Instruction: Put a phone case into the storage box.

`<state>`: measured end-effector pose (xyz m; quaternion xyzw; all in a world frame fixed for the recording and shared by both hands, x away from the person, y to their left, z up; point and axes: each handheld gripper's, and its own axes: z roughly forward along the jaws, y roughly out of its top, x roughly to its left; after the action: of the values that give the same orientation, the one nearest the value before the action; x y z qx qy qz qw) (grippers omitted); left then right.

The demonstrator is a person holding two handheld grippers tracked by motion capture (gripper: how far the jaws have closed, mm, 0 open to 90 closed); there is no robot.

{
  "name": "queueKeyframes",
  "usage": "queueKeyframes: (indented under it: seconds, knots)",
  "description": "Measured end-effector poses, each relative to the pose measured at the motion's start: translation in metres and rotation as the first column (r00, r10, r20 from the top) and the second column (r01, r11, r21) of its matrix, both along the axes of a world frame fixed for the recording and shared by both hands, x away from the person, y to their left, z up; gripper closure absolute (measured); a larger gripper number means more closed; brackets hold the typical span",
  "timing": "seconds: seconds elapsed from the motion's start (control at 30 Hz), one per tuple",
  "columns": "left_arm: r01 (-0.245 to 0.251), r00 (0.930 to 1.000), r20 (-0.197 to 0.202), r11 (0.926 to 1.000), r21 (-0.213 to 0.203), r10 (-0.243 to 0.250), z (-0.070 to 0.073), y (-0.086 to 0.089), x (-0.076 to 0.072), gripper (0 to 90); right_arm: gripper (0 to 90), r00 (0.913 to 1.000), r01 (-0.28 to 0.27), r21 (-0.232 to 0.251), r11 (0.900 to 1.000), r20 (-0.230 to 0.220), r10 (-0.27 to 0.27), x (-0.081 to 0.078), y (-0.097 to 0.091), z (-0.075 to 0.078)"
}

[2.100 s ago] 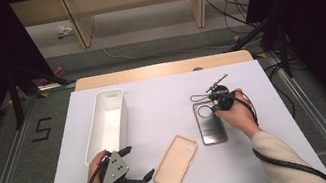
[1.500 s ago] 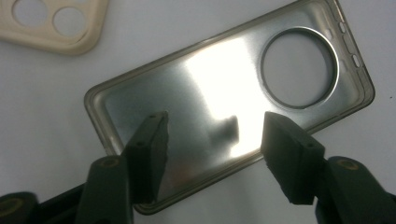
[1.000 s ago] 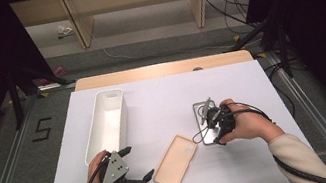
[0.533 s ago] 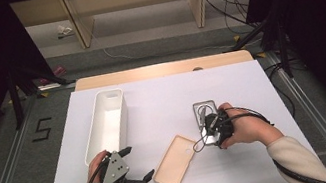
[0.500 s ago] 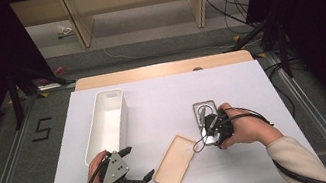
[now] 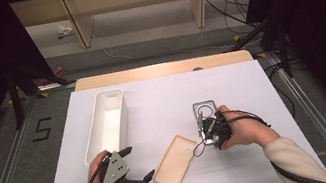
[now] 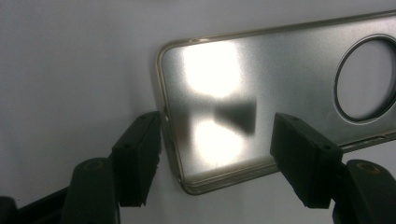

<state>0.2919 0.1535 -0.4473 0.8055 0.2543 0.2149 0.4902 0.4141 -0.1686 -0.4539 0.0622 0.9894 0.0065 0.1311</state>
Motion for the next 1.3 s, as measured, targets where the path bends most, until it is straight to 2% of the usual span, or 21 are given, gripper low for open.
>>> queueKeyframes:
  seconds: [0.27,0.4,0.43,0.5,0.57,0.63,0.8,1.03,1.3]
  knots:
    - [0.002,1.0,-0.001,1.0,-0.002,-0.002,0.0,0.0,0.0,4.9,39.6,0.9999,-0.013,0.005,0.9999,-0.001,0.013,0.0,0.001,-0.001]
    - [0.004,1.0,-0.001,1.0,-0.003,-0.004,0.0,0.0,0.0,4.9,45.6,0.9997,-0.017,0.0,0.9999,-0.015,0.017,-0.001,0.002,0.0]
    - [0.005,1.0,-0.001,1.0,-0.003,-0.005,0.0,0.0,0.0,4.9,49.6,0.9994,-0.026,0.003,0.9997,-0.021,0.026,-0.002,0.003,-0.001]
    - [0.006,1.0,-0.001,1.0,-0.004,-0.006,0.0,-0.001,0.0,4.9,51.7,0.9991,-0.035,0.004,0.9994,-0.025,0.035,-0.002,0.003,-0.001]
    - [0.006,1.0,-0.002,1.0,-0.004,-0.006,0.0,-0.001,-0.001,5.0,61.8,0.9983,-0.039,-0.018,0.9991,-0.045,0.038,-0.005,0.005,-0.001]
    - [0.008,1.0,-0.002,1.0,-0.003,-0.008,0.0,-0.001,-0.001,5.0,63.6,0.9978,-0.044,-0.03,0.9986,-0.052,0.042,-0.006,0.007,0.0]
    - [0.012,0.9999,-0.003,0.9999,-0.003,-0.012,0.0,-0.001,-0.001,5.2,76.3,0.9963,-0.058,-0.054,0.9968,-0.065,0.055,-0.01,0.011,-0.001]
    - [0.017,0.9998,-0.005,0.9998,-0.004,-0.017,-0.001,-0.002,-0.001,5.3,83.3,0.995,-0.069,-0.057,0.996,-0.077,0.064,-0.012,0.012,-0.002]
    - [0.018,0.9998,-0.007,0.9998,-0.005,-0.018,-0.001,-0.002,-0.001,5.6,86.2,0.9937,-0.079,-0.051,0.9956,-0.083,0.075,-0.012,0.012,-0.002]
